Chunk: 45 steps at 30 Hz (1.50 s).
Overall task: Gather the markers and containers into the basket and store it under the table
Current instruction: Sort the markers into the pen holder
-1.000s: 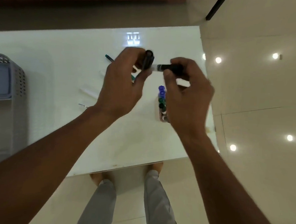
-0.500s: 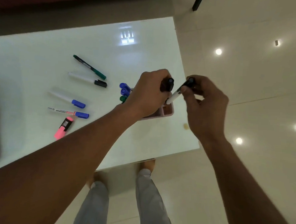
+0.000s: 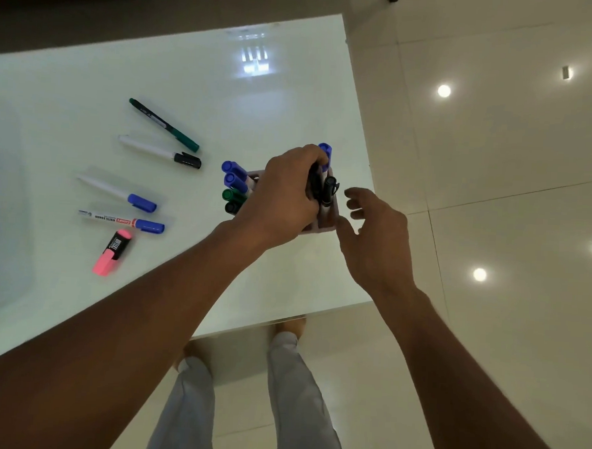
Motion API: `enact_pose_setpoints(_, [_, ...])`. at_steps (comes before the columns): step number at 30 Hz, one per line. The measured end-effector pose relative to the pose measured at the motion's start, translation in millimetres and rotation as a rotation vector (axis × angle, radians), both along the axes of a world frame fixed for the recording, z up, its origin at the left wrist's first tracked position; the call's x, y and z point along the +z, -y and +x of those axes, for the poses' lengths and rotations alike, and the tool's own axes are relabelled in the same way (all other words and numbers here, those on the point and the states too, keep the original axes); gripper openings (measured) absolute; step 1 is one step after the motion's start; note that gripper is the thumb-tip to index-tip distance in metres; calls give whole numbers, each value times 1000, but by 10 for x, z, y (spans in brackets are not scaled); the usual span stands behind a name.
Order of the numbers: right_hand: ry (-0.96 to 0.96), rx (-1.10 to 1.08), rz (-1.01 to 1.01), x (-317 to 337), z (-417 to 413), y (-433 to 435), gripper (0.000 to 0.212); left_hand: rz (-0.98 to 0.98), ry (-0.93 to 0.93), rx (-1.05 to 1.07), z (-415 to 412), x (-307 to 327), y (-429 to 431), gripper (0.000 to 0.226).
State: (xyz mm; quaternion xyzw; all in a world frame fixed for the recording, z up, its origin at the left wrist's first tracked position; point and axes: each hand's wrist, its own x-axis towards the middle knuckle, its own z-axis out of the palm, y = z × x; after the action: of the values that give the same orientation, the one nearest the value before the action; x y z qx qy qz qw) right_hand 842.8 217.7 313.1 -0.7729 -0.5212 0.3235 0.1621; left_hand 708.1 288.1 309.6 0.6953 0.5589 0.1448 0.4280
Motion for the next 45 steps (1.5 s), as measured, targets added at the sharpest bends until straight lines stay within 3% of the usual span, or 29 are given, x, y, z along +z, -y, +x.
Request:
enact_pose_setpoints(6, [10, -110, 297, 145, -143, -41, 28, -2, 76, 109, -228, 44, -26, 50])
enact_pose_setpoints(12, [-140, 26, 558, 556, -806, -603, 24, 321, 125, 302, -709, 194, -193, 21])
enact_pose_setpoints(15, [-181, 236, 406, 570, -1288, -1048, 25, 357, 80, 511, -1109, 99, -321, 17])
enact_pose_setpoints(18, [-17, 481, 156, 271, -1728, -1502, 25, 254, -62, 633, -1535, -179, -378, 20])
enact_pose_setpoints(23, [274, 734, -207, -454, -2042, -1858, 7, 125, -227, 281, -1842, -703, -342, 37])
enact_pose_setpoints(24, [316, 748, -234, -544, -2044, -1863, 19, 126, -238, 235, -1848, -764, -348, 38])
enact_pose_setpoints(27, [330, 742, -239, -665, -2038, -1832, 37, 99, -299, 146, -1867, -861, -393, 42])
enact_pose_setpoints(36, [339, 628, -238, -645, -2205, -1693, 31, 145, -484, -15, -2025, -928, -466, 21])
enact_pose_setpoints(40, [219, 574, -234, -510, -2233, -1642, 29, 210, -399, 70, -2118, -843, -355, 15])
enact_pose_setpoints(43, [122, 448, -36, -243, -2187, -1654, 10, 328, -269, 192, -2096, -645, -275, 12])
enact_pose_setpoints(45, [72, 349, 128, 16, -2021, -1627, 11, 389, -117, 294, -1982, -401, -271, 14])
